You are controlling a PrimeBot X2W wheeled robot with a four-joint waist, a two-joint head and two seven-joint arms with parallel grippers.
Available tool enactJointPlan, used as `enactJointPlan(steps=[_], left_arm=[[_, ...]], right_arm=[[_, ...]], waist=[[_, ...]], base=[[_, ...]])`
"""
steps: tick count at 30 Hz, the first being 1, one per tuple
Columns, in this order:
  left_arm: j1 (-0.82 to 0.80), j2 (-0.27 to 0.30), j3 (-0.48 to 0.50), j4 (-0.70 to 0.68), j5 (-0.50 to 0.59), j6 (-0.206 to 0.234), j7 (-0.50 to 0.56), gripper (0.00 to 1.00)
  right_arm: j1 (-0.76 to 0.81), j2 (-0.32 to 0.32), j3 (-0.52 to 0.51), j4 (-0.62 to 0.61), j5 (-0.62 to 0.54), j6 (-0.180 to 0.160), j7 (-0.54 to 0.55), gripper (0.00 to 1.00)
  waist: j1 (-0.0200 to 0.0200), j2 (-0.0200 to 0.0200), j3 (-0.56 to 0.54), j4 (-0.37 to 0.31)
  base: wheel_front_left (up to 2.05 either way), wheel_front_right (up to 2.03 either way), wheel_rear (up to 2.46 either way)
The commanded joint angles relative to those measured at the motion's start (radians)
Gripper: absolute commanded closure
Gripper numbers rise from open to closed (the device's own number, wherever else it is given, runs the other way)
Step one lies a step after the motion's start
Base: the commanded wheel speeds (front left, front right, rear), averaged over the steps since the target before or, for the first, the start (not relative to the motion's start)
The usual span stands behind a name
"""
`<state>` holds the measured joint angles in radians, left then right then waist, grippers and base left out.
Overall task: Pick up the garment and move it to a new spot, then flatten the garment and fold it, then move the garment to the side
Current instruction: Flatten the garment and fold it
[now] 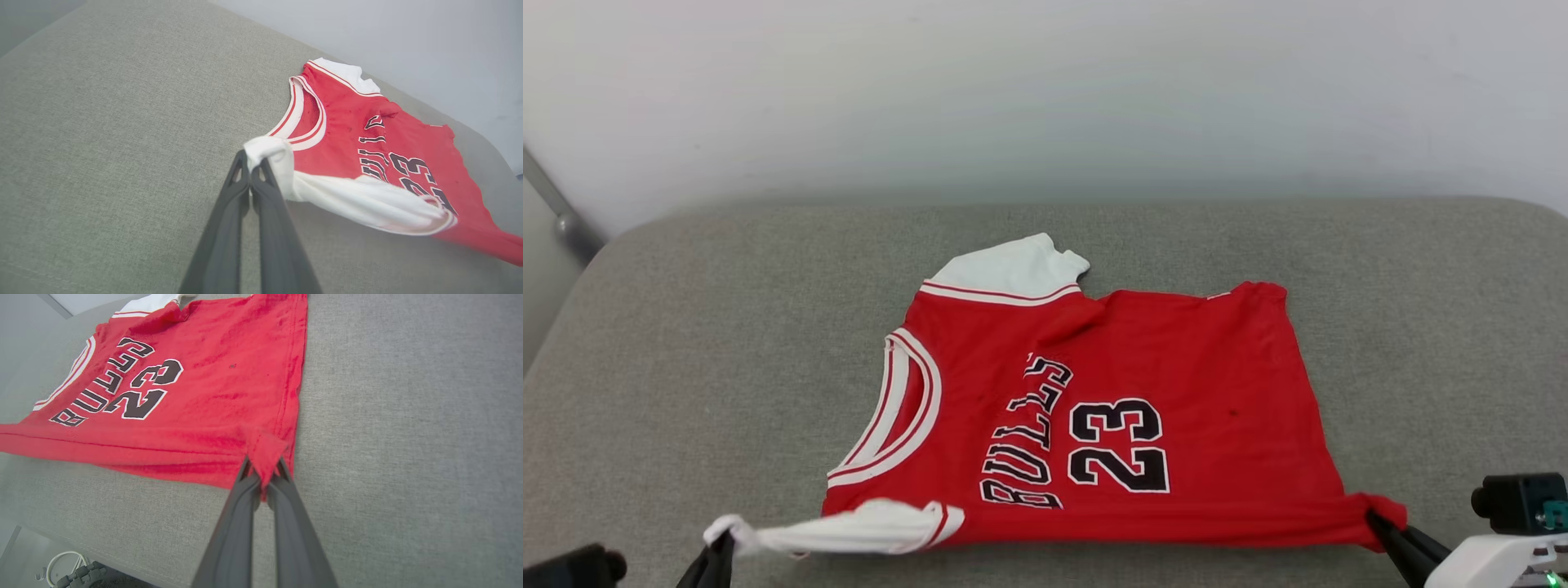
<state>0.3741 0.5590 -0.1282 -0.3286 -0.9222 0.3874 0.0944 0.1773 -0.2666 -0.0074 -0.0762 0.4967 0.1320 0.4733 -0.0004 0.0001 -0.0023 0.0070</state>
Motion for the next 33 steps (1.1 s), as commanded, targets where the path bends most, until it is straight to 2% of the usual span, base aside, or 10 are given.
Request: enactJointPlan(steps=[1, 24, 25, 26, 27, 28, 29, 30, 31, 33], left_arm=[[-0.04, 0.01, -0.001, 0.001, 0.003, -0.006, 0.005, 1.0], [-0.568, -0.075, -0.141, 0.416, -0.015, -0.213, 0.062, 1.0], [-0.575, -0.077, -0.145, 0.435, -0.015, -0.221, 0.065, 1.0], [-0.585, -0.083, -0.147, 0.45, -0.02, -0.23, 0.062, 1.0], [-0.59, -0.089, -0.15, 0.464, -0.028, -0.239, 0.063, 0.86], [-0.59, -0.092, -0.155, 0.481, -0.03, -0.246, 0.07, 0.68], [-0.593, -0.092, -0.158, 0.494, -0.029, -0.25, 0.069, 0.54], [-0.595, -0.095, -0.16, 0.505, -0.031, -0.254, 0.067, 0.15], [-0.595, -0.098, -0.158, 0.516, -0.036, -0.256, 0.063, 0.0], [-0.59, -0.099, -0.154, 0.533, -0.041, -0.261, 0.058, 0.0]], right_arm=[[0.0, 0.014, -0.019, -0.024, -0.017, -0.002, 0.02, 1.0], [-0.451, 0.004, 0.15, 0.306, -0.044, -0.002, -0.057, 1.0], [-0.46, 0.001, 0.162, 0.325, -0.041, -0.002, -0.069, 0.98], [-0.468, -0.003, 0.176, 0.342, -0.043, -0.002, -0.082, 0.77], [-0.474, -0.006, 0.186, 0.36, -0.044, -0.002, -0.096, 0.54], [-0.477, -0.007, 0.197, 0.377, -0.038, -0.002, -0.109, 0.02], [-0.48, -0.01, 0.209, 0.39, -0.033, -0.002, -0.123, 0.0], [-0.483, -0.015, 0.218, 0.4, -0.03, -0.002, -0.14, 0.0], [-0.483, -0.017, 0.227, 0.41, -0.021, -0.002, -0.157, 0.0], [-0.483, -0.028, 0.23, 0.426, -0.019, -0.002, -0.198, 0.0]], waist=[[0.0004, -0.0001, 0.015, -0.002], [0.0004, -0.0001, 0.294, -0.037], [0.0004, -0.0001, 0.295, -0.039], [0.0004, -0.0001, 0.294, -0.04], [0.0004, -0.0001, 0.292, -0.041], [0.0004, -0.0001, 0.288, -0.042], [0.0004, -0.0001, 0.282, -0.043], [0.0004, -0.0001, 0.275, -0.043], [0.0004, -0.0001, 0.268, -0.044], [0.0004, -0.0001, 0.249, -0.044]], base=[[0.0, 0.0, 0.0], [0.0, 0.0, 0.0], [0.0, 0.0, 0.0], [0.0, 0.0, 0.0], [0.0, 0.0, 0.0], [0.0, 0.0, 0.0], [0.0, 0.0, 0.0], [0.0, 0.0, 0.0], [0.0, 0.0, 0.0], [0.0, 0.0, 0.0]])
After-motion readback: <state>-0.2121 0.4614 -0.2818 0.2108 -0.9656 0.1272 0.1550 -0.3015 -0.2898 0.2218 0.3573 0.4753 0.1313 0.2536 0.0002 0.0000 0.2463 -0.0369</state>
